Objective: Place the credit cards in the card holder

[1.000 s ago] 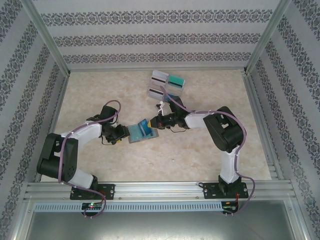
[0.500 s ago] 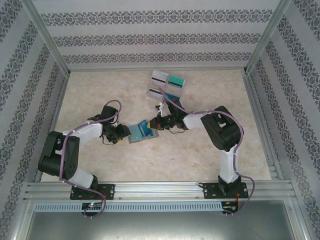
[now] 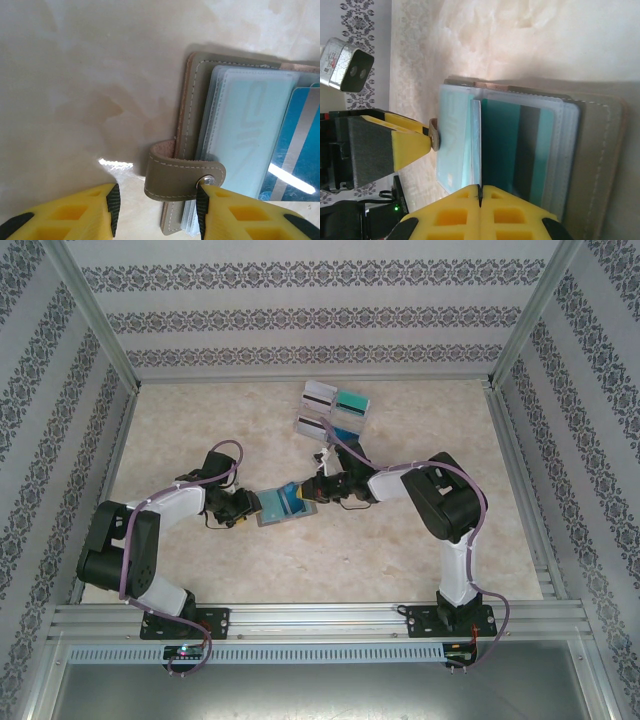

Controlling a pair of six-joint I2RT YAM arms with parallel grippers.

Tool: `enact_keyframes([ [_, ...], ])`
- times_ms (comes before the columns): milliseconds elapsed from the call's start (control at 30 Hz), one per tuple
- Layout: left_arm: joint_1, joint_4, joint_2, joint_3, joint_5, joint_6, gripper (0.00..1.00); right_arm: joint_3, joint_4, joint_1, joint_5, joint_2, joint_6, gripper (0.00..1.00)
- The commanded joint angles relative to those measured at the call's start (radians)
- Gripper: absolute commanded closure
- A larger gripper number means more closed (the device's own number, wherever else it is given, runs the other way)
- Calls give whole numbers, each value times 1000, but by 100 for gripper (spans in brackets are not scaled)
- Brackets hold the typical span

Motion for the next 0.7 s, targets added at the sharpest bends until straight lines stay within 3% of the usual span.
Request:
enact_keyframes([
  [0,2,32,20,-10,22,-12,54,23,35,15,-21,18,24,100],
  [667,-8,51,51,2,33,-12,58,42,83,56,60,59,65,100],
])
